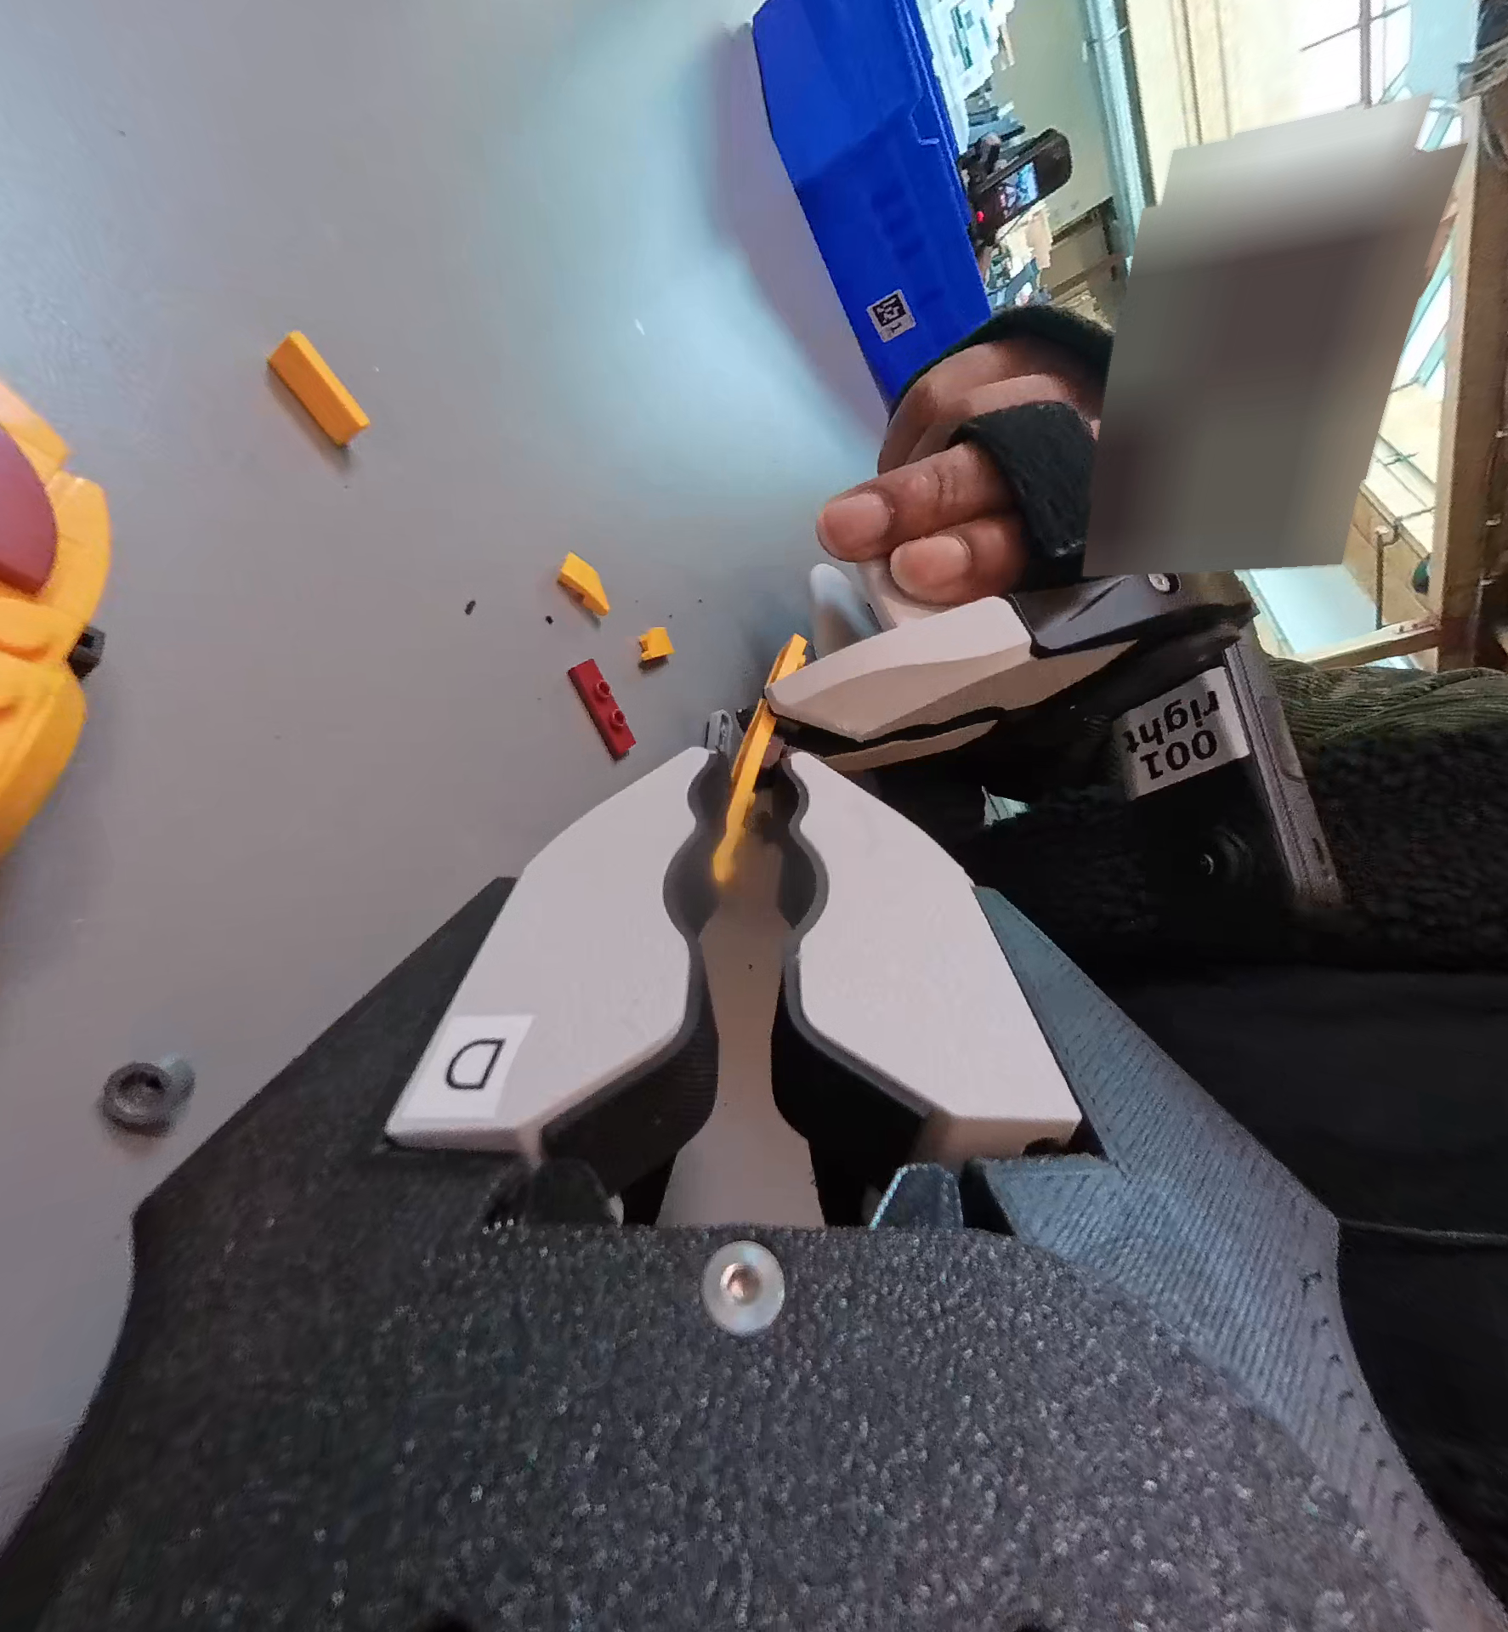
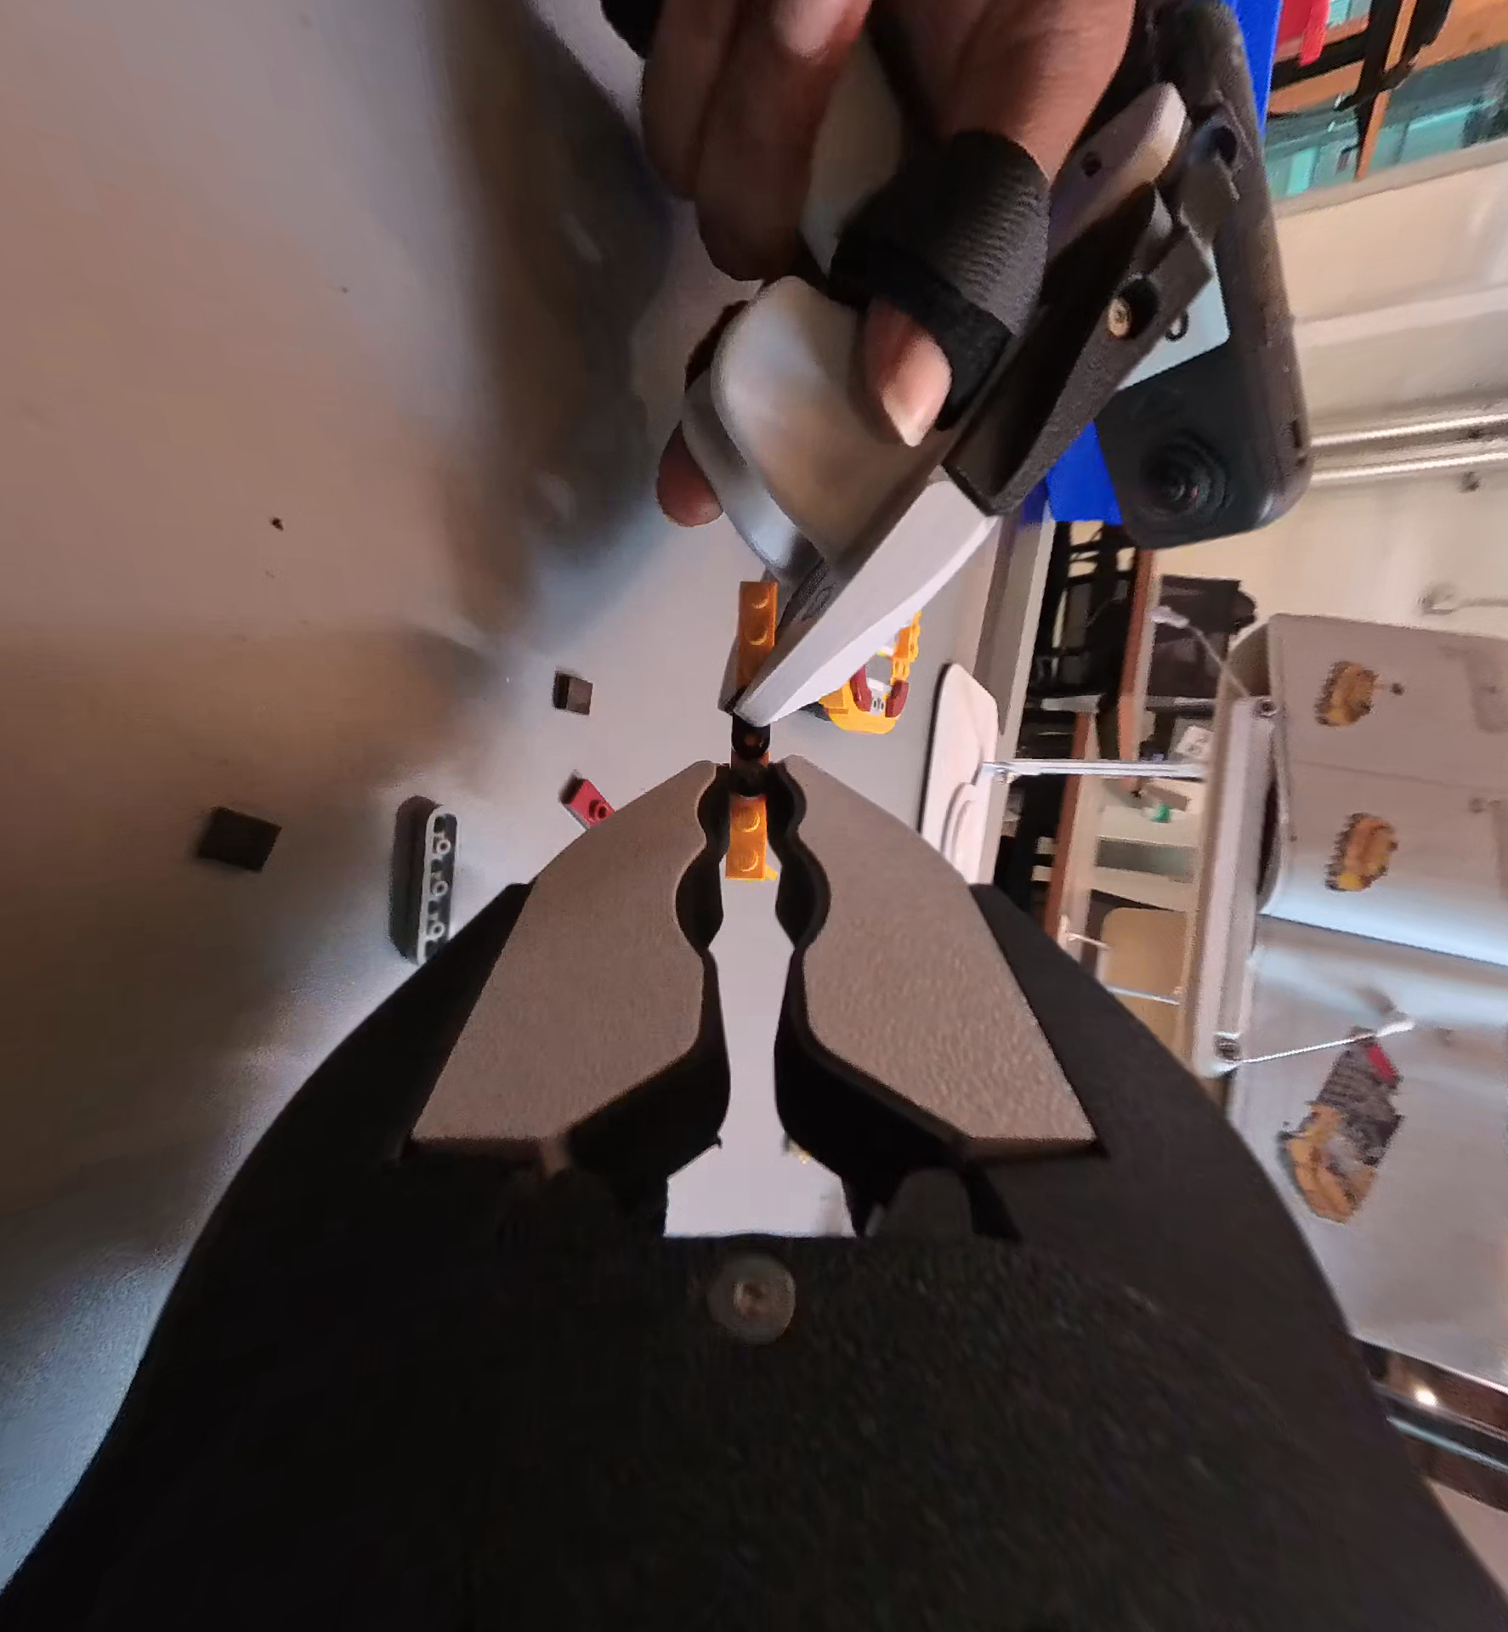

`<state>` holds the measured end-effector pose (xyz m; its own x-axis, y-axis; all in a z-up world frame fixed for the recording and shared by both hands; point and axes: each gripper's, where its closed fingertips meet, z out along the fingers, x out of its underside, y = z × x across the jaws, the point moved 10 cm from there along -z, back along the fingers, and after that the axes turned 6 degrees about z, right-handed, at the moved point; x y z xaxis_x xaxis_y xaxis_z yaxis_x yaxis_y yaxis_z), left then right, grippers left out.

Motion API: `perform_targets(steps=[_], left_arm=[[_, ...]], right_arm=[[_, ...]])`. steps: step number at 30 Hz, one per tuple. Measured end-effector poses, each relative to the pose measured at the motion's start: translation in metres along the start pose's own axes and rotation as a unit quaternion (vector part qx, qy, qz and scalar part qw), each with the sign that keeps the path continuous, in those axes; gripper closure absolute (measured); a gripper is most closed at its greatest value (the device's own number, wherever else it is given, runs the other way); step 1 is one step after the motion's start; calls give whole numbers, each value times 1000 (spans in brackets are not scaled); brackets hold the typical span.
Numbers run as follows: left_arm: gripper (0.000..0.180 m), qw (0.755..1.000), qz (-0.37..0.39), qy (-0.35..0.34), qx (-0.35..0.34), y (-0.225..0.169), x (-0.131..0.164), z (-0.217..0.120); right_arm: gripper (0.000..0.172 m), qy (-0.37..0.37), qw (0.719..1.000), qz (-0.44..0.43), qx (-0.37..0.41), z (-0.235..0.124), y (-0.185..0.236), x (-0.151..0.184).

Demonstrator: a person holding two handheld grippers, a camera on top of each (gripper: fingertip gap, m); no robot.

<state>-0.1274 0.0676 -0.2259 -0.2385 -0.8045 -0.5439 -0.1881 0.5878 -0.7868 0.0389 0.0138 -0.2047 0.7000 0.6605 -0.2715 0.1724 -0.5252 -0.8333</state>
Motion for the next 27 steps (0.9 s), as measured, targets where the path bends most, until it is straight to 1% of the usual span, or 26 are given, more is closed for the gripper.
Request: perform_targets(steps=[1, 8, 27], left_arm=[[171, 1000, -3, 0, 1, 1, 0, 0], [171, 1000, -14, -1, 7, 4, 0, 0], [173, 998, -52, -8, 23, 12, 4, 2]], right_arm=[[164, -1, 1000, -11, 7, 0, 2, 0], [165, -6, 998, -56, 39, 1, 8, 0], [165, 1, 992, -112, 59, 2, 19, -4]])
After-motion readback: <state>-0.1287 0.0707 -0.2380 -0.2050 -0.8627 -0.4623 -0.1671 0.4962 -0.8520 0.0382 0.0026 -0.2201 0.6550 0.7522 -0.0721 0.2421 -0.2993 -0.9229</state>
